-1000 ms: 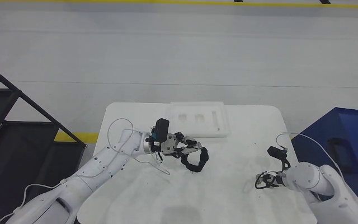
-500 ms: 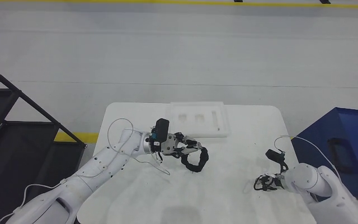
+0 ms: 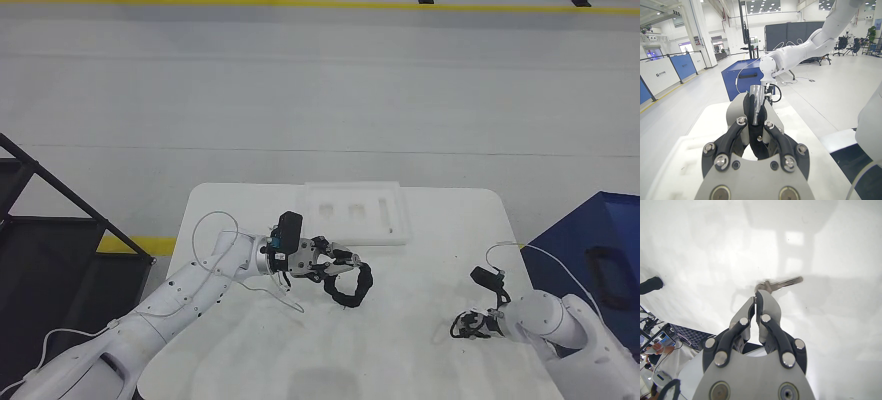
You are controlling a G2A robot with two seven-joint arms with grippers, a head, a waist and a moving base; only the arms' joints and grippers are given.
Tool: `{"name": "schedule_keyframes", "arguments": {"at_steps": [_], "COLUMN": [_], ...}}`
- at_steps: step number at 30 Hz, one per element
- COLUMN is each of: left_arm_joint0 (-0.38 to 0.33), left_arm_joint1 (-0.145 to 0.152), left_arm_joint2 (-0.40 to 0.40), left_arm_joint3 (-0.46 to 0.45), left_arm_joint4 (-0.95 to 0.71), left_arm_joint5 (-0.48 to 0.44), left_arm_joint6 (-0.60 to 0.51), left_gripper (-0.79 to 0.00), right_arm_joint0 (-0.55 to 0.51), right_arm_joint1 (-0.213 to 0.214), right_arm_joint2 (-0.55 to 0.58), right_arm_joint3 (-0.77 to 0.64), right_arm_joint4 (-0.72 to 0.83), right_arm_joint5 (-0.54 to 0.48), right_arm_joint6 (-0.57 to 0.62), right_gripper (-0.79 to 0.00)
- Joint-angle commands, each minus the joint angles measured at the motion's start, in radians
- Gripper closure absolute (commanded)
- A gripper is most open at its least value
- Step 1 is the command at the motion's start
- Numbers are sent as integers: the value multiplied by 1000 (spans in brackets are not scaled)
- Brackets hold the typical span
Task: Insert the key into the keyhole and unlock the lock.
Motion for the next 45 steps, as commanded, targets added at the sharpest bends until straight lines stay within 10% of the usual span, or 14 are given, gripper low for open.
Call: {"name": "schedule_keyframes", "arguments": {"at_steps": [1,21,37,45], "left_arm_joint0": [0,32,163,183], "left_arm_joint1": [0,23,163,184], "left_arm_joint2": [0,-70,-289,-317], "left_arm_joint3": [0,-9,-60,-88], "left_arm_joint4": [0,-21,36,11], "left_arm_joint5": [0,4,-53,-53], "left_arm_joint6": [0,-50,-53,-59], "left_gripper": [0,0,0,0], "right_arm_joint0": [-2,137,584,769], "right_arm_joint1": [2,-1,-102,-168], "right_arm_joint2": [6,-10,-308,-432], "right_arm_joint3": [-19,-198,166,394], "right_arm_joint4": [-3,46,167,215], "right_arm_joint5": [2,-152,-249,-328], "right_arm_joint6": [5,54,30,13], "right_gripper": [0,0,0,0]}}
